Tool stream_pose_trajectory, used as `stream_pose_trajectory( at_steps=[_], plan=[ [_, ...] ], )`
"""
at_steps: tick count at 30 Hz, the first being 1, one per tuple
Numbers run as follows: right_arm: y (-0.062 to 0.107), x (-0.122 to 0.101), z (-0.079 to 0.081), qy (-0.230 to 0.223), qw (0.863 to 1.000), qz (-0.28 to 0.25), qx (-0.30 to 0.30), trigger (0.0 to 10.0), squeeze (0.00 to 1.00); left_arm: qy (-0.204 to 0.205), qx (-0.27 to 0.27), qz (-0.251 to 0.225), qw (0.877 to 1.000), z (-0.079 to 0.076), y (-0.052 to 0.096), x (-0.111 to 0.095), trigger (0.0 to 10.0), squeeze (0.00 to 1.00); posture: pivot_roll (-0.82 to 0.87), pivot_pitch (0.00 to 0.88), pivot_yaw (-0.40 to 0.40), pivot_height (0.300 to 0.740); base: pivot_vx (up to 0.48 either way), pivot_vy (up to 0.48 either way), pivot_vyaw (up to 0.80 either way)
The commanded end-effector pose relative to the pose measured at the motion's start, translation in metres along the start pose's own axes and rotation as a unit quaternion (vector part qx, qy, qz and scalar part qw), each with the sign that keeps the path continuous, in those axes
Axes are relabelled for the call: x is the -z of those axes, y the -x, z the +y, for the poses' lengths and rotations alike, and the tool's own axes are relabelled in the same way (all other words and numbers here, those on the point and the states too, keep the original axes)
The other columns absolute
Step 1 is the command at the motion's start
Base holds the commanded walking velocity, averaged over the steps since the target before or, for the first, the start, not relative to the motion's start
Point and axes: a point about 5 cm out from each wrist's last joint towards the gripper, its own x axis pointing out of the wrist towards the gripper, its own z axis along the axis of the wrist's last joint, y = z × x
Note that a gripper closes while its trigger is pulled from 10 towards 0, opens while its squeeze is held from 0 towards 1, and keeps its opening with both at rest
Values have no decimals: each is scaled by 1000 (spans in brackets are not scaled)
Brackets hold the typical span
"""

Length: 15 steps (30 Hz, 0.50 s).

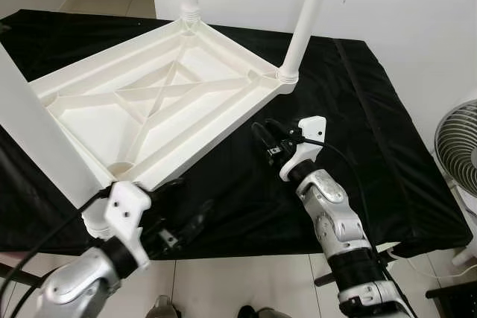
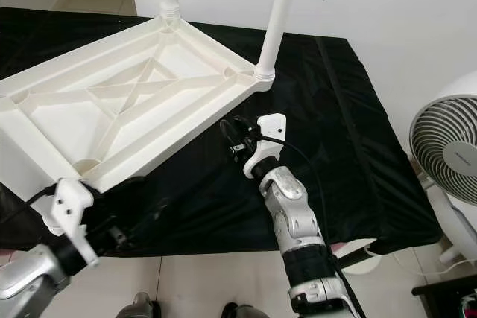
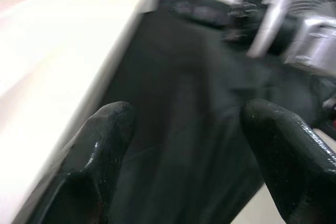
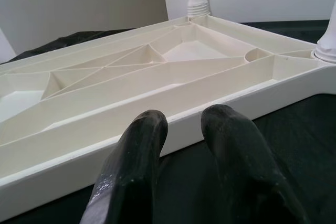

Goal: Building children table

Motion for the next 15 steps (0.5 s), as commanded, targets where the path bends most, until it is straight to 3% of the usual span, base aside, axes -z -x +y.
stream_pose_trajectory(
  at_steps=[1, 2, 4, 5, 7, 15],
  plan=[
    [0, 2, -4, 6, 1000, 3, 1, 10000, 0, 3, 89, 2, 996, -7, 10, -6, 10000, 0, 335, 132, -99, 740, 0, 0, 0],
    [0, 2, -4, 6, 1000, 3, 1, 10000, 0, 3, 89, 2, 996, -7, 10, -6, 10000, 0, 335, 132, -99, 740, 0, 0, 0],
    [-3, 4, -5, 5, 1000, 3, -1, 10000, 0, 5, 87, 29, 996, 1, 29, -10, 10000, 0, 357, 138, -104, 740, 0, 0, 0],
    [-3, 4, -5, 5, 1000, 3, -1, 10000, 0, 5, 87, 29, 996, 1, 29, -10, 10000, 0, 357, 138, -104, 740, 0, 0, 0],
    [-6, 6, -2, 3, 1000, 4, -8, 10000, 0, -7, 83, 57, 995, 7, 45, -12, 10000, 0, 372, 142, -107, 740, 0, 0, 0],
    [-9, 8, 0, 4, 1000, 4, -17, 10000, 0, -20, 66, 120, 990, 18, 68, -11, 10000, 0, 386, 149, -106, 740, 0, 0, 0]
  ],
)
